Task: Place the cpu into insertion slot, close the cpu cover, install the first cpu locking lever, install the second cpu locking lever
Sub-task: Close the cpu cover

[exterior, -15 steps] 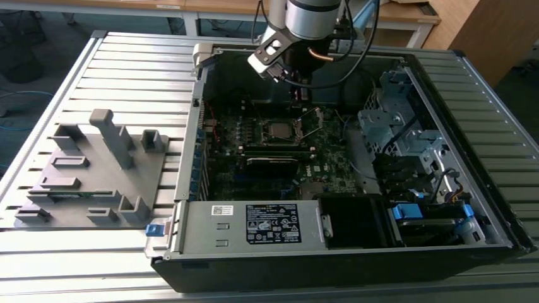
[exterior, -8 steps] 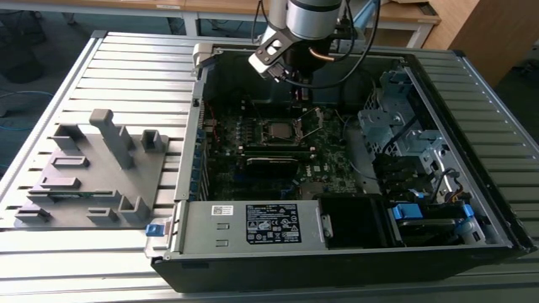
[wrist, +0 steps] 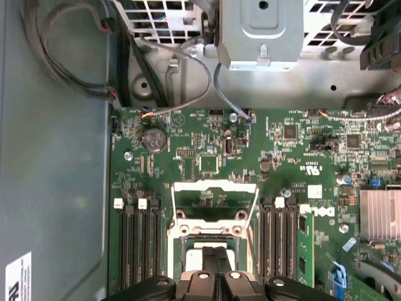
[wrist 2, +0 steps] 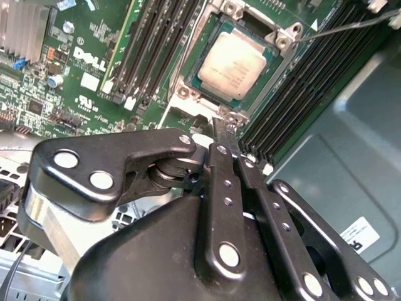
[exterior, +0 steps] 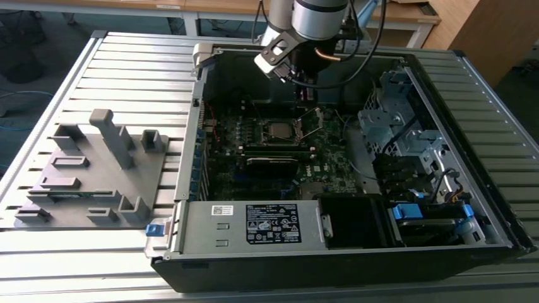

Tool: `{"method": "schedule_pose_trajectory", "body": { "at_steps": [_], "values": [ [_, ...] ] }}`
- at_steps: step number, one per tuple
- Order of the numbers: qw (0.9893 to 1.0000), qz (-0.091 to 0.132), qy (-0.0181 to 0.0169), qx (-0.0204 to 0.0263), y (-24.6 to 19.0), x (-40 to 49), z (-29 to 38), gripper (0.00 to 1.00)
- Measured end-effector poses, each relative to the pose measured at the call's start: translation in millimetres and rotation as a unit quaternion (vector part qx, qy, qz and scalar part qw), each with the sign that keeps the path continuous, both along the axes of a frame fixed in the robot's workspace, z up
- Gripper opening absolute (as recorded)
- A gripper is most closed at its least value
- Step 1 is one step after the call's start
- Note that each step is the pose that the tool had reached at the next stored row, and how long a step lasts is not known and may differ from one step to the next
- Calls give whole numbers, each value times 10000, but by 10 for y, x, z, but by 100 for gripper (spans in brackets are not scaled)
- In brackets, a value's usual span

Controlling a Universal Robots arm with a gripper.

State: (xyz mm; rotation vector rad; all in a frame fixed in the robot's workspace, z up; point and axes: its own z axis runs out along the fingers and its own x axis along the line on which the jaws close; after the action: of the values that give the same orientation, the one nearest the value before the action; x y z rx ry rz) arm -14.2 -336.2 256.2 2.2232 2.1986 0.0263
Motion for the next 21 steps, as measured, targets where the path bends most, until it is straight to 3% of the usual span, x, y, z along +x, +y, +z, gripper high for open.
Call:
{"method": "schedule_pose_trajectory", "body": {
  "at_steps": [17, 21],
  "values": [
    [10000, 0, 0, 0, 5, 284, -8, 10],
    [10000, -1, 0, 0, 6, 295, -8, 10]
  ]
}}
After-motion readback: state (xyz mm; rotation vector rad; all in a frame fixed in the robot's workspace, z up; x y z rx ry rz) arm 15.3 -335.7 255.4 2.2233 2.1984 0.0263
